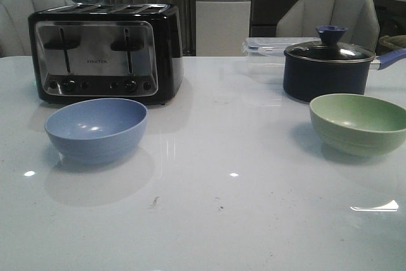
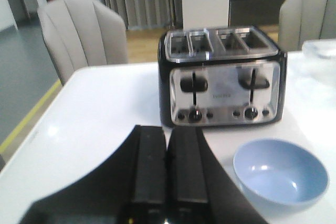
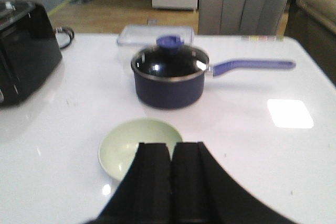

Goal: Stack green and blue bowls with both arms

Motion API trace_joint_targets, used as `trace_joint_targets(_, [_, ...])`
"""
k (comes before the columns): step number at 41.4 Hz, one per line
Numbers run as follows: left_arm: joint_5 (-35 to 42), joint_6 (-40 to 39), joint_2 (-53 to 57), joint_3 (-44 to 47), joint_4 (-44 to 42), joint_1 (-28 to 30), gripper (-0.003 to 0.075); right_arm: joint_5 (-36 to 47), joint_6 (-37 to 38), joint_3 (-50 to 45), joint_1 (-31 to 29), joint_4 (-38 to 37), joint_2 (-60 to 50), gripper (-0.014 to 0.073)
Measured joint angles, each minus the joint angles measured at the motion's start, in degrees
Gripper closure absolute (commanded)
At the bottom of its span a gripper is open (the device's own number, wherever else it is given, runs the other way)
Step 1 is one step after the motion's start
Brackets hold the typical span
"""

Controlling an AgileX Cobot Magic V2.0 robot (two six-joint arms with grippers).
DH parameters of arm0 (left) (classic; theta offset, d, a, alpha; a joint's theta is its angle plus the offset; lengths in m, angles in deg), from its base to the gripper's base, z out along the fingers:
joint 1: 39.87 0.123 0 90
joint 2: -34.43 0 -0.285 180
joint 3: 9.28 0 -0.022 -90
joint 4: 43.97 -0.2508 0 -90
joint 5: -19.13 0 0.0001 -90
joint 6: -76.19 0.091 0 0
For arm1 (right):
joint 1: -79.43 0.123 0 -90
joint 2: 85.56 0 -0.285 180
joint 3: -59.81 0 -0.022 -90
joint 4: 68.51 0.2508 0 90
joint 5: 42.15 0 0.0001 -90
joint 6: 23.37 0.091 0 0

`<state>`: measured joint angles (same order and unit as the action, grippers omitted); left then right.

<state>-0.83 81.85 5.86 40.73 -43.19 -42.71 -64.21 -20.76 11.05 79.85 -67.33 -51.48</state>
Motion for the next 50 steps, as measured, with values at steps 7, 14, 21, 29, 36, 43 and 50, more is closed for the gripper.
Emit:
trace_joint_targets(7, [-4.2,0.0,-5.2,0.0,-0.1,0.0,0.0627,-4.4,0.0,0.0,0.0,0.0,7.6,0.0537])
trace_joint_targets(14, [-5.1,0.0,-8.4,0.0,-0.1,0.0,0.0627,-6.3,0.0,0.0,0.0,0.0,14.1,0.0537])
trace_joint_targets(21, [-5.4,0.0,-10.0,0.0,-0.1,0.0,0.0589,-6.4,0.0,0.0,0.0,0.0,18.7,0.0492])
trace_joint_targets(29, [-5.4,0.0,-10.8,0.0,-0.1,0.0,0.0277,-6.2,0.0,0.0,0.0,-0.1,21.6,0.0243])
trace_joint_targets(36, [-5.4,0.0,-10.8,0.0,-0.1,0.0,0.0231,-2.4,0.0,0.1,0.0,-0.1,24.1,0.0144])
trace_joint_targets(43, [-5.4,0.0,-10.8,0.0,-0.1,0.0,0.0265,-1.6,0.0,5.5,0.0,-0.1,29.8,0.0147])
trace_joint_targets(50, [-5.4,0.0,-10.8,0.0,-0.1,0.0,0.0286,-3.4,0.0,14.3,0.0,-0.1,39.1,0.0147])
